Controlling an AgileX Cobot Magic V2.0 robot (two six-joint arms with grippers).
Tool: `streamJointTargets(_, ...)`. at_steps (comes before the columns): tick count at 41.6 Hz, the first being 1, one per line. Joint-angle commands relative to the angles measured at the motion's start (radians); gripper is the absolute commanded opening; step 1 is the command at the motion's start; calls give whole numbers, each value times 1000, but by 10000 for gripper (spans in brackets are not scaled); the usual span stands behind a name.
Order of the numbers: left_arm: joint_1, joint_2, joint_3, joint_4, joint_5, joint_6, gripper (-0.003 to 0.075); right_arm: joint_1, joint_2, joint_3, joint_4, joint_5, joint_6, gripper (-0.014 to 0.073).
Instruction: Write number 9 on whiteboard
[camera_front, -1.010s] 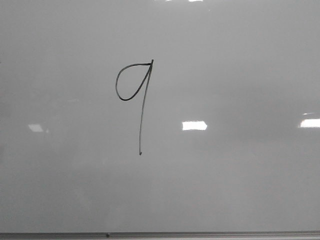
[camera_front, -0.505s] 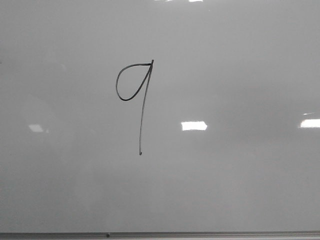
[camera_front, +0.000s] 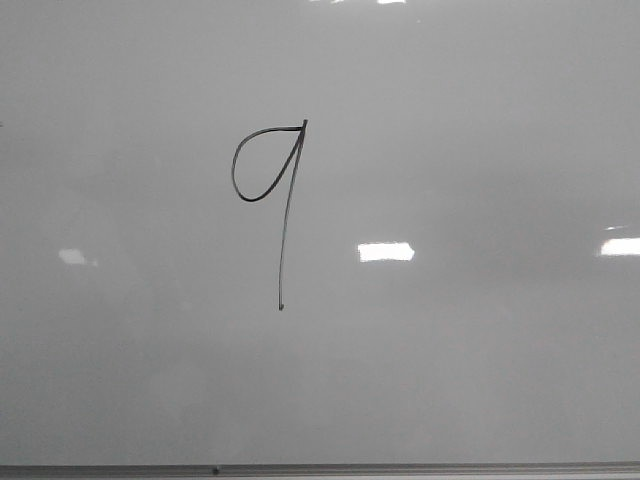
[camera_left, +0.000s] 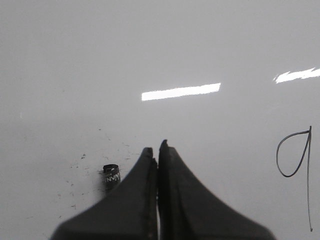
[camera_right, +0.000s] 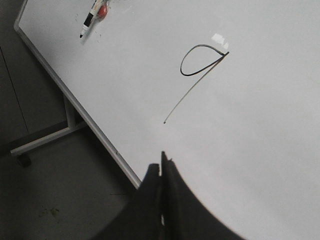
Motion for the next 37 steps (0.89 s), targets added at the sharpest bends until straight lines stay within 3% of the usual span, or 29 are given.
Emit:
streamJointTargets(1,2,0,-28,-13,-54,-8,-19,-7,2,-24,47,-41,-3,-69)
streamJointTargets(37,2,-9,-12,33,-84,-17,-19,-7,2,-24,47,-41,-3,-69)
